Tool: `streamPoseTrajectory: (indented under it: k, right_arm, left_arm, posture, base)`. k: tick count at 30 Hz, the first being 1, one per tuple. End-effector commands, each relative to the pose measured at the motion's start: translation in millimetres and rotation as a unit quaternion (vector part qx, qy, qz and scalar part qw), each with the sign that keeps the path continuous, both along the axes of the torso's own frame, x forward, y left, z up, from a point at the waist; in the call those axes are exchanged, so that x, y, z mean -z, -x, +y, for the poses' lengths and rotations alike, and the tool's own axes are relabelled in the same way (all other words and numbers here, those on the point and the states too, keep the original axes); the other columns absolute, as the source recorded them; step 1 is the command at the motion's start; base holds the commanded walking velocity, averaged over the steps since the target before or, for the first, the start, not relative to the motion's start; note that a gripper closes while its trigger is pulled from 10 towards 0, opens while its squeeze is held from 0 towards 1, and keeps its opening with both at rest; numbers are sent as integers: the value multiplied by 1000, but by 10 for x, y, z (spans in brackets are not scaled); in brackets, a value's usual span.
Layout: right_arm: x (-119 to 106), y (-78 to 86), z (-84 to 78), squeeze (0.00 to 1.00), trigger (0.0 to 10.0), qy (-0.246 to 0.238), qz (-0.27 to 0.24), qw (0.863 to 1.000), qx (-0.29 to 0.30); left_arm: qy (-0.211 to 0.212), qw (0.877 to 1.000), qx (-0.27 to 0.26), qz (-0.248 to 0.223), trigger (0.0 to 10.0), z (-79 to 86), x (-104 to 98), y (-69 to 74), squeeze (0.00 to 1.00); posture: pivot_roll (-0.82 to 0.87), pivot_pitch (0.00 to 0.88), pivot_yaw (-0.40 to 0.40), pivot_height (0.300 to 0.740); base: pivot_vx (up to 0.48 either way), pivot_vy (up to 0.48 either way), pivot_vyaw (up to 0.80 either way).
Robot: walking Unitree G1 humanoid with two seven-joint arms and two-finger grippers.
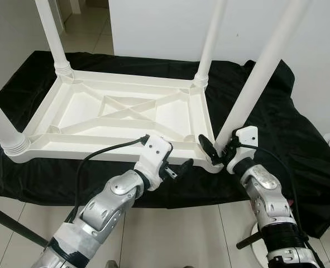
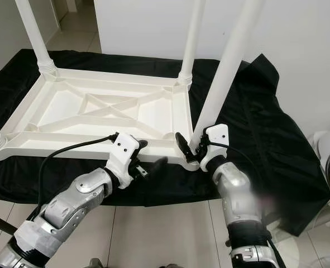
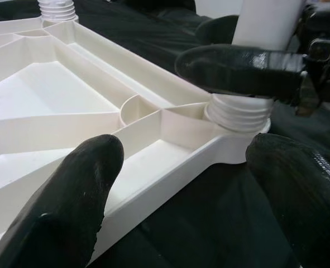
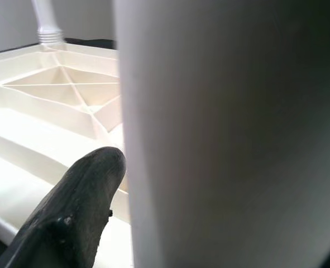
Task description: Building children table
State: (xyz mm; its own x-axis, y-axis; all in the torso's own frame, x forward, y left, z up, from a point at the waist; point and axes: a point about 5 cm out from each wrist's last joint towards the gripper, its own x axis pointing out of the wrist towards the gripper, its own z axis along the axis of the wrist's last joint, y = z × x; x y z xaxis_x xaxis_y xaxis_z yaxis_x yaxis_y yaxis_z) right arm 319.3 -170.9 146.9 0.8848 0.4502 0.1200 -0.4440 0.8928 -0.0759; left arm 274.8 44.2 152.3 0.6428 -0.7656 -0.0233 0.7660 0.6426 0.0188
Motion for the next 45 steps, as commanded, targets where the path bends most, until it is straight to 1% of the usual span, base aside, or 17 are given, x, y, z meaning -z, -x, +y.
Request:
streamPoseTrajectory:
  k: [1, 3, 4, 5, 6, 9, 16, 17, 22, 25, 29, 34, 38, 40, 41, 42, 45]
  right_arm:
    - [35, -11, 23, 0, 10000, 9, 6, 1000, -16]
    - [42, -25, 25, 0, 10000, 17, 8, 999, -28]
    - [58, -44, 17, 0, 4118, 27, 11, 999, -39]
    - [58, -44, 17, 0, 4118, 27, 11, 999, -39]
    - [74, -61, -2, 0, 0, 33, 16, 998, -46]
    - [104, -86, -48, 0, 0, 42, 23, 997, -56]
    - [130, -85, -105, 0, 0, 32, 30, 998, -53]
    - [132, -83, -120, 0, 10000, 21, 33, 998, -44]
    - [118, -77, -134, 0, 10000, -4, 33, 999, -22]
    - [82, -86, -142, 0, 10000, -39, 23, 999, 27]
    - [88, -93, -145, 0, 10000, -49, 18, 997, 52]
    - [105, -74, -125, 0, 10000, -43, 18, 993, 105]
    - [115, -35, -93, 0, 10000, -53, 24, 984, 170]
    - [115, -35, -93, 0, 10000, -53, 24, 984, 170]
    - [137, 16, -14, 0, 10000, -62, 31, 974, 215]
    - [137, 16, -14, 0, 10000, -62, 31, 974, 215]
    - [225, 98, 160, 0, 10000, -72, 59, 959, 268]
  left_arm:
    - [5, 991, 133, 10, 10000, -62, -7, 126, 0]
    - [8, 990, 139, 15, 10000, -60, -9, 135, 0]
    - [11, 989, 148, 19, 10000, -58, -11, 154, 0]
    - [11, 989, 148, 19, 10000, -58, -11, 154, 0]
    - [9, 987, 158, 26, 10000, -58, -2, 180, 0]
    - [5, 985, 170, 32, 10000, -61, 10, 220, 0]
    - [-7, 983, 177, 37, 10000, -67, 37, 236, 0]
    - [-10, 983, 178, 36, 10000, -71, 43, 237, 0]
    - [-14, 985, 172, 29, 10000, -79, 41, 225, 0]
    - [1, 988, 155, 18, 10000, -76, -15, 175, 0]
    - [0, 988, 153, 16, 10000, -75, -28, 170, 0]
    - [11, 988, 153, 22, 10000, -88, -37, 183, 0]
    - [9, 988, 153, 24, 10000, -90, -21, 193, 0]
    - [9, 988, 153, 24, 10000, -90, -21, 193, 0]
    - [9, 988, 153, 25, 10000, -95, -12, 202, 0]
    - [9, 988, 153, 25, 10000, -95, -12, 202, 0]
    - [10, 988, 152, 22, 10000, -103, -14, 202, 0]
  posture:
    - [-14, 48, -39, 740]
    - [-11, 47, -40, 740]
    - [-9, 48, -41, 740]
    - [-9, 48, -41, 740]
    - [-6, 48, -43, 740]
    - [-5, 46, -44, 740]
    - [-12, 47, -44, 740]
    - [-16, 48, -42, 740]
    - [-17, 48, -42, 740]
    - [-28, 55, -37, 740]
    - [-28, 55, -37, 740]
    - [-38, 63, -37, 740]
    - [-46, 70, -36, 740]
    - [-46, 70, -36, 740]
    - [-49, 73, -36, 740]
    - [-49, 73, -36, 740]
    - [-48, 71, -41, 740]
  base:
    - [0, 0, 0]
    - [0, 0, 0]
    - [0, 0, 0]
    - [0, 0, 0]
    - [0, 0, 0]
    - [0, 0, 0]
    - [0, 0, 0]
    - [0, 0, 0]
    - [0, 0, 0]
    - [0, 0, 0]
    - [0, 0, 0]
    - [0, 0, 0]
    - [0, 0, 0]
    - [0, 0, 0]
    - [0, 0, 0]
    - [0, 0, 0]
    - [0, 0, 0]
